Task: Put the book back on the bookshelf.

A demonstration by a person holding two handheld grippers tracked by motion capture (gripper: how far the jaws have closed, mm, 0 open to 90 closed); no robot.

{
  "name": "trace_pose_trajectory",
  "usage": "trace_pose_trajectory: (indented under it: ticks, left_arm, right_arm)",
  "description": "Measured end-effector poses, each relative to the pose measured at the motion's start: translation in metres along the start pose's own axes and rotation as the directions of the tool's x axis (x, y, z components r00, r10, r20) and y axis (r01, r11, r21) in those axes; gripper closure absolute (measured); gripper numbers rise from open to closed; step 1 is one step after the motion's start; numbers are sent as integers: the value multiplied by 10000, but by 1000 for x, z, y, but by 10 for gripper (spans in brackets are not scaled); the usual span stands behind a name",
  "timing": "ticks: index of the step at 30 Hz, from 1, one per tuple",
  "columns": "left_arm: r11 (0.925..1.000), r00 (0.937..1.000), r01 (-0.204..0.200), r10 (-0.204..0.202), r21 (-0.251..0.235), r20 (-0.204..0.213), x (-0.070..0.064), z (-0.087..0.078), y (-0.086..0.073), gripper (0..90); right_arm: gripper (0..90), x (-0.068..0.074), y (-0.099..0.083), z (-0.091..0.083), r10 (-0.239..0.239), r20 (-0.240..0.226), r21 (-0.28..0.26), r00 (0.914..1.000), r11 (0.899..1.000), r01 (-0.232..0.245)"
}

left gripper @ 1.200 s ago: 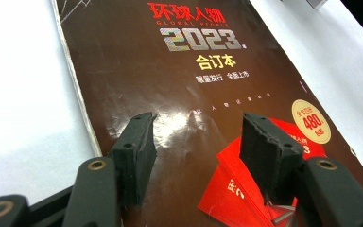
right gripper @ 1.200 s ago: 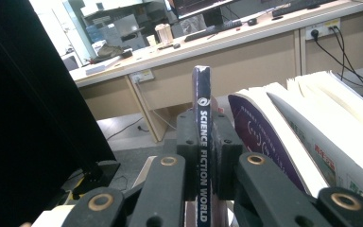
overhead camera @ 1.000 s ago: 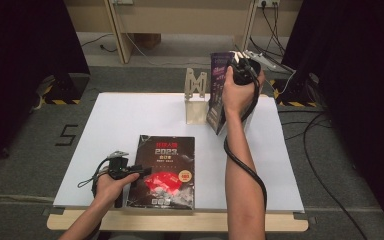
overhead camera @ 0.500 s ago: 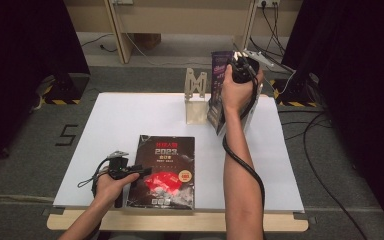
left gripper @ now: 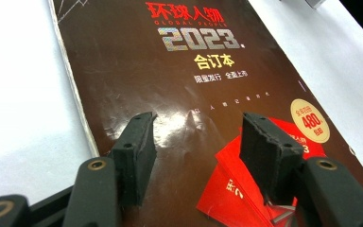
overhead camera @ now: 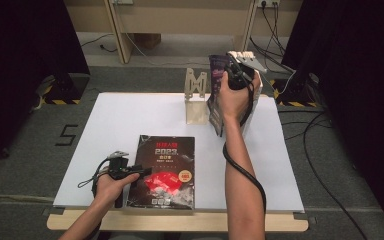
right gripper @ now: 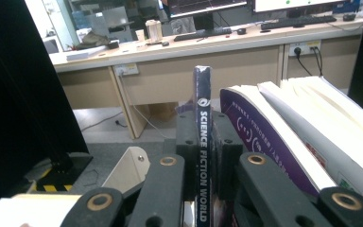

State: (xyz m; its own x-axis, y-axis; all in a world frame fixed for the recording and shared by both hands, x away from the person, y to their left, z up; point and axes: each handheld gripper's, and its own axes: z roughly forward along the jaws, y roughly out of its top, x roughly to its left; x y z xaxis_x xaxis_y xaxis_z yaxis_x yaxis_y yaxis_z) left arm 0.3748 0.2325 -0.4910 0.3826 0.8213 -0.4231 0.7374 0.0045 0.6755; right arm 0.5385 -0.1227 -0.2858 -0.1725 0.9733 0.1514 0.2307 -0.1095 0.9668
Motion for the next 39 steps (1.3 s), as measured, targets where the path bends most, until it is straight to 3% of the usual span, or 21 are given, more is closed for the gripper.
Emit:
trace_pose_trajectory:
  ticks: [18,39]
  left_arm:
    - [10000,10000,13,-13,-45,0,-1,0,-1,447]
    - [10000,10000,52,-52,-1,5,-1,1,0,448]
  right_arm:
    - [831,5,-24,-50,-790,-50,-122,9969,9968,789]
    - [822,-9,-46,-90,-725,-189,-74,9972,9974,723]
